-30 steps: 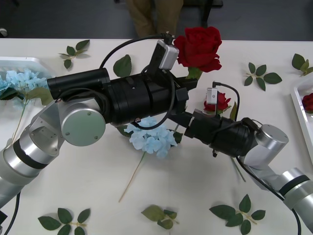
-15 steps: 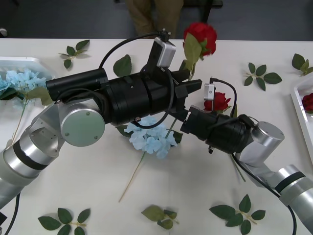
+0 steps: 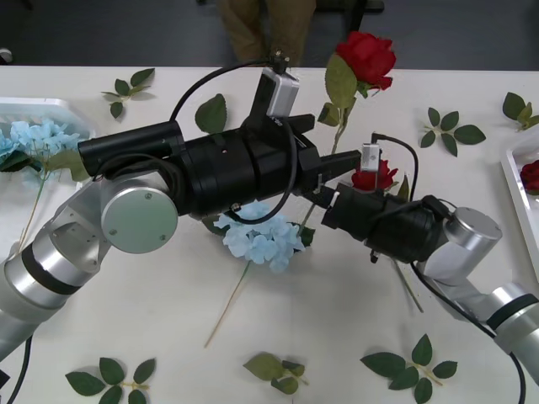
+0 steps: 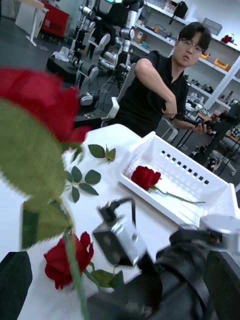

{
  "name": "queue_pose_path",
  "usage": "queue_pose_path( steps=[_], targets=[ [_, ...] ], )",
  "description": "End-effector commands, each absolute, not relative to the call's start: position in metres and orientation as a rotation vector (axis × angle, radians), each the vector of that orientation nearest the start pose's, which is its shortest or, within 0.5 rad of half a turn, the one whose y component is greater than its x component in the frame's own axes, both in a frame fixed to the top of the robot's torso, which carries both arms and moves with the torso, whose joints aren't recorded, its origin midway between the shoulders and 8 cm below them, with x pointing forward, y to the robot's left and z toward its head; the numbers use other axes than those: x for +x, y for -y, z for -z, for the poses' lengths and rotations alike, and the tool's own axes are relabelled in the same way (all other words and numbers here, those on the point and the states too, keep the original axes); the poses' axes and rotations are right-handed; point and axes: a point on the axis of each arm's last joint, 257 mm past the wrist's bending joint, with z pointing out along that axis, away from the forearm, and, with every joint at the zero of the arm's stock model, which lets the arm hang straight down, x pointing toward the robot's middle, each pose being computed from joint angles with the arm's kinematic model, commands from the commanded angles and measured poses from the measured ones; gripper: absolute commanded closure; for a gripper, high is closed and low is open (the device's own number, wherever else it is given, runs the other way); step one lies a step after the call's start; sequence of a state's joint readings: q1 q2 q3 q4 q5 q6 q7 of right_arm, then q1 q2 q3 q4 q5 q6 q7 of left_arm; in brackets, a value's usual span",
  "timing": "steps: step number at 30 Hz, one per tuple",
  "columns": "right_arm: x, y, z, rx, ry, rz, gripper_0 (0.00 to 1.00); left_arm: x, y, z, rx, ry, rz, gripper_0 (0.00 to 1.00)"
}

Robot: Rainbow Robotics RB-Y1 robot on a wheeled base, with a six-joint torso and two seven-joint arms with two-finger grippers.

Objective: Place the red flowers into the right box and the blue flowers into the left box. If a person shows an open palm, hand one flower to the person first, then continue sorting.

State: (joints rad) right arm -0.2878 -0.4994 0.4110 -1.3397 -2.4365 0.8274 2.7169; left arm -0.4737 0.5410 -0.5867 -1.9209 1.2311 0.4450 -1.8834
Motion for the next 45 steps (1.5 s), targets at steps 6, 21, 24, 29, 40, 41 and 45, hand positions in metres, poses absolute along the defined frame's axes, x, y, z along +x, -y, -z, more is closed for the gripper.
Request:
queue_pose_path(
  steps=[6,21,24,29,40,41,45],
  targets=[
    [0.487,0.181,0.185,-0.335,-1.758,-1.152,1.00,0.455,-0.032,0.193,0.872,-1.887,0.754,0.00],
    [0.491,0.371,0.162,-0.657,-2.005,-0.523,1.00,0.431,-0.188,0.264,0.826,-2.560,0.452,0.00],
    [0.482,0.392,0.169,-0.722,-2.056,-0.467,1.00,0.418,-0.195,0.259,0.747,-2.682,0.364,0.00],
    [0.470,0.447,0.182,-0.770,-2.162,-0.325,1.00,0.402,-0.185,0.255,0.586,-2.776,0.252,0.00],
    [0.433,0.596,0.177,-0.745,-2.388,0.112,1.00,0.385,-0.122,0.261,0.376,-2.804,0.053,0.00],
    [0.422,0.608,0.182,-0.705,-2.427,0.117,1.00,0.388,-0.115,0.265,0.361,-2.778,0.011,0.00],
    [0.385,0.626,0.207,-0.547,-2.553,0.067,1.00,0.392,-0.091,0.277,0.305,-2.676,-0.076,0.00]
  ],
)
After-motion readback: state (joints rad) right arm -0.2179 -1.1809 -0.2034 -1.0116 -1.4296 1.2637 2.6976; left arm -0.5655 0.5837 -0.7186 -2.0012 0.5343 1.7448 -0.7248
